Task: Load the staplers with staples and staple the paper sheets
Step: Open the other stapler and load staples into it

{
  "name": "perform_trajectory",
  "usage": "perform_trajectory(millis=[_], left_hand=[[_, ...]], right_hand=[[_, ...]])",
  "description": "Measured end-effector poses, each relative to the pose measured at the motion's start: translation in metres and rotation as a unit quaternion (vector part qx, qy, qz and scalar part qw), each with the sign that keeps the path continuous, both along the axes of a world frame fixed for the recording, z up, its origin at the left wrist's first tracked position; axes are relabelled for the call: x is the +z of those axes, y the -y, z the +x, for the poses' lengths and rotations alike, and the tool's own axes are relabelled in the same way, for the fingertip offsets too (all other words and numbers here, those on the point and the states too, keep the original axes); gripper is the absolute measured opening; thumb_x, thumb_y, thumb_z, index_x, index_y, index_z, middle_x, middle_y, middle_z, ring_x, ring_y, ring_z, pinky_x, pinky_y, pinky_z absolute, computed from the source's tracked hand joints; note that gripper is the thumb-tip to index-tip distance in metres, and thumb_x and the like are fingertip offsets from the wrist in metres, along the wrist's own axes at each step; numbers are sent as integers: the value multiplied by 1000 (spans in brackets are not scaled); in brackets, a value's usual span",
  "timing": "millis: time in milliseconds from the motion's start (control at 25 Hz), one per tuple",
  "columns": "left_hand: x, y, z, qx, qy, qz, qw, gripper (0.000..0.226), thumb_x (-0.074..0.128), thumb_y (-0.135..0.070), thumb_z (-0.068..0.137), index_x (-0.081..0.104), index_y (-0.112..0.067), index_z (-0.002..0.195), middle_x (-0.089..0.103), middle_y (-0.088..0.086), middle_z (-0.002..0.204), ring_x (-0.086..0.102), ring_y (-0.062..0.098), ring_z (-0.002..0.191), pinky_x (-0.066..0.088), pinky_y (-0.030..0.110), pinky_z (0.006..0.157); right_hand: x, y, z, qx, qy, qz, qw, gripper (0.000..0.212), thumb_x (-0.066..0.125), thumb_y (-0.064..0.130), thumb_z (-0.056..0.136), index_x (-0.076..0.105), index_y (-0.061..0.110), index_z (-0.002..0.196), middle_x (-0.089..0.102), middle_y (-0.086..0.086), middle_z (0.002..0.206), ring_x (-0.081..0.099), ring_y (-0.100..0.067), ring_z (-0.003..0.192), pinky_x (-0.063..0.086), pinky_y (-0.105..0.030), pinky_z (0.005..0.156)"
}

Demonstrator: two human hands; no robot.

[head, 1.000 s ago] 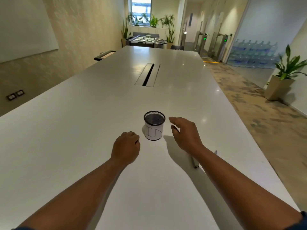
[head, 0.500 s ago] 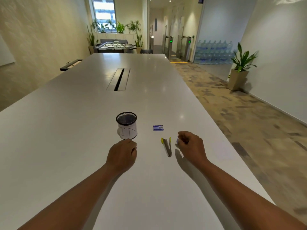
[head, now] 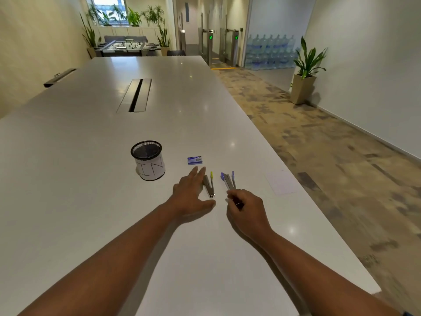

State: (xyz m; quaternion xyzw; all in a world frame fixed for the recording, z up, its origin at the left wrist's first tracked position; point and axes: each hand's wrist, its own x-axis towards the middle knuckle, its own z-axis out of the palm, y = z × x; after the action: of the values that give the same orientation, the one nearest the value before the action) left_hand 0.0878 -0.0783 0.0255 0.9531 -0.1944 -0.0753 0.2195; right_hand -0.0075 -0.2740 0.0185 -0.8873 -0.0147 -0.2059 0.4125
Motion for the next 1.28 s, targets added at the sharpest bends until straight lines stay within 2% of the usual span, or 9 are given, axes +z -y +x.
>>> perform_trajectory(millis=[200, 320, 440, 560, 760, 1040, 1120, 1200, 1280], left_hand=[[0, 3, 9, 26, 12, -30, 999, 116, 72, -65, 70, 7, -27, 159, 35, 0, 160, 28, 33, 144, 29, 49, 110], [-3, 0, 3, 27, 12, -117, 993, 118, 78, -59, 64, 10, -35, 157, 43, -4, 150, 38, 24, 136, 36, 36, 105], [-2, -2, -9, -3, 10, -225, 974, 120, 85, -49, 60, 9, -50, 153, 41, -9, 146, 45, 8, 130, 39, 13, 93], [8, -4, -14, -40, 56, -244, 967, 123, 86, -44, 62, 4, -53, 153, 40, -14, 144, 42, -3, 130, 41, 18, 99], [28, -2, -24, -82, 86, -228, 966, 127, 84, -36, 66, -6, -52, 154, 37, -11, 154, 40, 2, 138, 42, 28, 103], [22, -16, -33, -55, 18, -255, 965, 124, 86, -58, 61, 9, -41, 157, 22, -22, 158, 25, -2, 143, 31, 14, 106], [23, -13, -35, 8, -93, -366, 926, 90, 75, -58, 74, 36, -29, 149, 56, -18, 129, 57, 6, 113, 48, 20, 87], [26, -3, -33, 43, -136, -419, 897, 58, 54, -69, 85, 59, -23, 120, 71, -10, 89, 66, 13, 74, 49, 23, 59], [26, 6, -30, 47, -88, -397, 912, 64, 34, -73, 93, 60, -15, 92, 71, 5, 70, 65, 20, 57, 46, 24, 51]], right_hand=[[0, -2, 0, 9, -21, -5, 1000, 18, 68, 11, 92, 77, 12, 108, 78, -1, 95, 70, -12, 84, 48, -10, 79], [3, -1, 2, -4, -48, 52, 997, 19, 68, 12, 92, 77, 12, 109, 77, 3, 92, 69, -7, 82, 53, -18, 81], [12, -5, 9, -19, -89, 129, 988, 28, 66, 21, 94, 72, 15, 121, 74, 8, 97, 67, 0, 89, 55, -23, 87], [28, -17, 17, 24, -123, 170, 977, 40, 70, 28, 92, 65, 21, 131, 72, 7, 111, 69, -6, 93, 54, -26, 88], [41, -34, 28, 84, -169, 299, 935, 25, 74, 23, 90, 70, 23, 114, 71, -11, 103, 72, -22, 88, 60, -48, 84], [44, -42, 34, 87, -174, 355, 914, 15, 51, 13, 97, 65, 12, 99, 69, -5, 84, 64, -13, 69, 56, -28, 61], [44, -44, 34, 99, -175, 365, 909, 14, 49, 19, 101, 59, 12, 95, 66, -4, 79, 59, -15, 65, 51, -27, 55], [41, -47, 33, 109, -163, 330, 923, 21, 49, 32, 105, 55, 15, 94, 65, -5, 78, 58, -13, 62, 48, -25, 54], [36, -50, 34, 124, -121, 262, 949, 28, 47, 41, 106, 52, 16, 94, 66, -4, 73, 59, -10, 58, 46, -23, 54]])
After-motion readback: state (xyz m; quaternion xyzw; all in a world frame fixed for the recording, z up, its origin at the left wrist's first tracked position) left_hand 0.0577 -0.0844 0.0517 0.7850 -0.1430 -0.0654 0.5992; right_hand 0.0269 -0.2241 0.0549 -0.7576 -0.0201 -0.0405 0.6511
